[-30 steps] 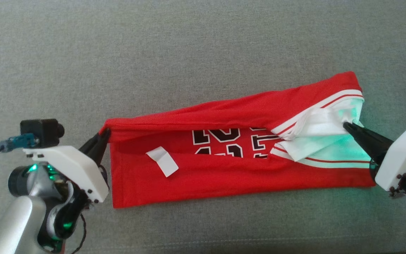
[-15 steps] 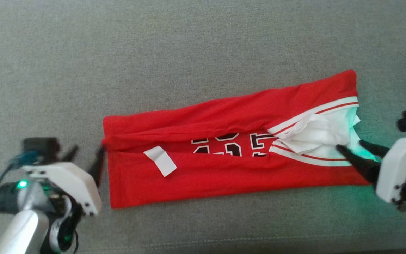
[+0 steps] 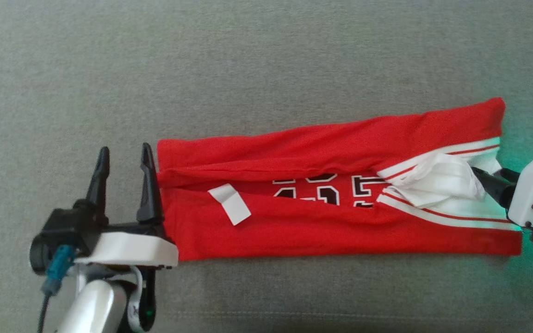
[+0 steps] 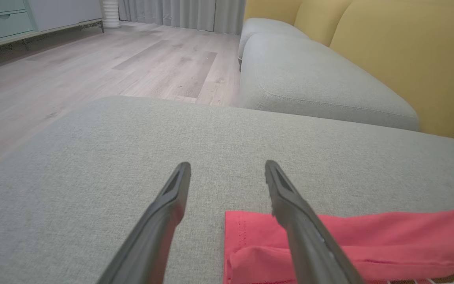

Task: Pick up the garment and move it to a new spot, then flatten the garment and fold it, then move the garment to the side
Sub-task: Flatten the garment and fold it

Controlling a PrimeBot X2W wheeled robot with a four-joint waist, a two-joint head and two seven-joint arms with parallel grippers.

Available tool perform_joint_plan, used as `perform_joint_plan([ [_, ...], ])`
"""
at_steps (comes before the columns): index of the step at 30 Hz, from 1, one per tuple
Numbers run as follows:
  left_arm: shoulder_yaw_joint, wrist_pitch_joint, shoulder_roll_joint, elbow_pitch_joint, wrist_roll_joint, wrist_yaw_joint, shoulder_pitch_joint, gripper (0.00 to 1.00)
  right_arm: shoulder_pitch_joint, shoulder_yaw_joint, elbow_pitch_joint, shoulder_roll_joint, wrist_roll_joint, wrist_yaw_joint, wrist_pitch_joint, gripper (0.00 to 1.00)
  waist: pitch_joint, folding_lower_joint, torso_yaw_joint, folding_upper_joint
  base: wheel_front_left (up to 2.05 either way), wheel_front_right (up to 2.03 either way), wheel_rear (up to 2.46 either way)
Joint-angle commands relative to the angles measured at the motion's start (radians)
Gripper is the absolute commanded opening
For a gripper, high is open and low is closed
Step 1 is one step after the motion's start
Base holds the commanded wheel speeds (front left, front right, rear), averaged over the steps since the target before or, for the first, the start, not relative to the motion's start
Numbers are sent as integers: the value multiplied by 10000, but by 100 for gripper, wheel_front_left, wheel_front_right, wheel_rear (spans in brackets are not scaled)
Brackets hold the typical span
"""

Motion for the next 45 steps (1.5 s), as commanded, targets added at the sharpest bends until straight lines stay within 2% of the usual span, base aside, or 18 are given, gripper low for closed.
perform_joint_plan([
  [1, 362, -131, 88, -253, 83, 8, -117, 100, -180, 135, -302, -57, -29, 67, 121, 100, 43, 0, 125, 0, 0, 0, 0],
  [8, 345, -504, -522, 386, 174, -253, 150, 100, 105, 639, -186, 643, 319, 67, 935, 99, -89, 0, 397, 0, 0, 0, 0],
  [9, 376, -514, -601, 436, 177, -303, 182, 100, 160, 704, -246, 722, 388, 67, 946, 44, -126, 0, 410, 0, 0, 0, 0],
  [10, 413, -520, -676, 466, 205, -347, 214, 100, 201, 650, -282, 841, 455, 67, 896, 0, -170, 0, 414, 0, 0, 0, 0],
  [15, 756, -527, -1053, 328, 473, -561, 499, 100, 61, -191, -403, 952, 614, 67, 510, 0, -449, 0, 316, 0, 0, 0, 0],
  [22, 1227, -529, -1470, 188, 711, -925, 1018, 100, -603, -2626, 60, -95, 33, 67, -134, 0, -882, 0, 212, 0, 0, 0, 0],
  [24, 1311, -529, -1542, 215, 749, -1050, 1151, 100, -809, -3022, 79, -409, -11, 67, -167, 0, -987, 0, 193, 0, 0, 0, 0],
  [27, 1433, -529, -1626, 287, 825, -1200, 1347, 100, -1118, -3152, -492, -372, 228, 67, 31, 0, -1189, 0, 128, 0, 0, 0, 0],
  [31, 1576, -529, -1694, 442, 1027, -1364, 1651, 100, -1113, -2152, -1805, 109, 753, 67, 847, 0, -1536, 0, 0, 0, 0, 0, 0],
  [34, 1666, -530, -1746, 547, 1145, -1482, 1824, 100, -680, -985, -2677, 893, 1100, 67, 1562, 0, -1741, 0, -34, 0, 0, 0, 0],
  [37, 1696, -530, -1795, 583, 1258, -1595, 1827, 100, -89, 66, -3007, 1804, 1201, 67, 1808, 0, -1783, 0, 44, 0, 0, 0, 0],
  [41, 1534, -530, -1847, 700, 1335, -1719, 1601, 100, 359, 1232, -2511, 2256, 1033, 67, 992, 0, -1653, 0, 342, 0, 0, 0, 0],
  [45, 1278, -530, -1873, 851, 1319, -1764, 1389, 100, 363, 1999, -1158, 2294, 1503, 67, -838, 0, -1607, 0, 725, 0, 0, 0, 0],
])
